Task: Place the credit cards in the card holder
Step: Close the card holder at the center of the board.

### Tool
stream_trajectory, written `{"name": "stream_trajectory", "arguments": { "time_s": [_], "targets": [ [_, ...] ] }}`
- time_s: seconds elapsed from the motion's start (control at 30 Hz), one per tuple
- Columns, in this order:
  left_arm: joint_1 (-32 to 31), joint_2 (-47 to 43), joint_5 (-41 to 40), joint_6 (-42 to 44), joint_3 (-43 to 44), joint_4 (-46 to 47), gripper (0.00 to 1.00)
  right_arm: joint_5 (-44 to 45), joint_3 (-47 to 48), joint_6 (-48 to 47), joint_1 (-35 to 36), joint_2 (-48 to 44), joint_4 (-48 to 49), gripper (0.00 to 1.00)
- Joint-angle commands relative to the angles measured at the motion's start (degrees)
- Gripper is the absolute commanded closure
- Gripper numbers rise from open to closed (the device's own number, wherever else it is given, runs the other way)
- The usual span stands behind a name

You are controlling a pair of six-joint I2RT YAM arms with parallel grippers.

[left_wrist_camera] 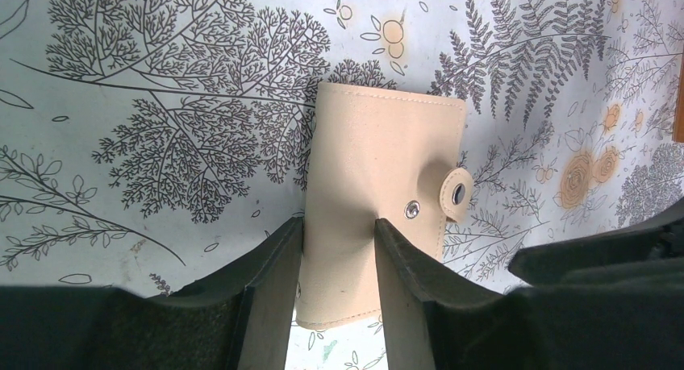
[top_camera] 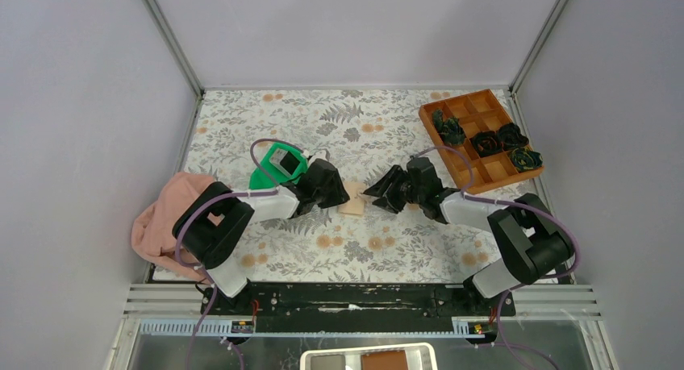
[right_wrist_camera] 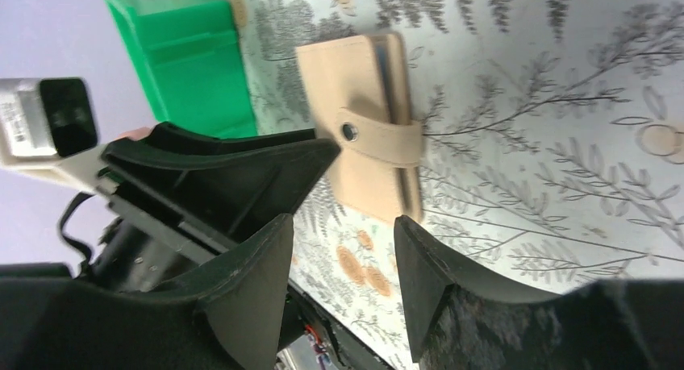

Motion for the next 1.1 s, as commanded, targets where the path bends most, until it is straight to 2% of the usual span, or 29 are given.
{"name": "stream_trajectory", "arguments": {
  "time_s": [0.0,0.2,0.47,0.67,1.07],
  "targets": [
    [-0.34,0.90,-0.30,0.99,-2.55,-3.78,0.54,3.40,2.48,-2.97,0.27,2.82,-3.34,0.43],
    [-0.26,0.81,-0.25,1.71,-2.28,-4.31,0.54,4.51,4.28,-2.14,0.26,7.98,-1.86,0.43],
    [-0.26,1.31,0.58,2.11,-1.94,-4.35,0.54,5.94,4.94,4.42,0.23,12.06,1.51,0.43],
    [-0.23,2.10,0.85,2.33,-1.36,-4.10,0.54,9.47,7.65,6.83,0.30,11.93,-5.51,0.41],
    [-0.13,3.09,1.37,2.74,-0.42,-3.92,0.54,12.27,10.80,10.21,1.44,13.04,-12.93,0.42]
  ]
}}
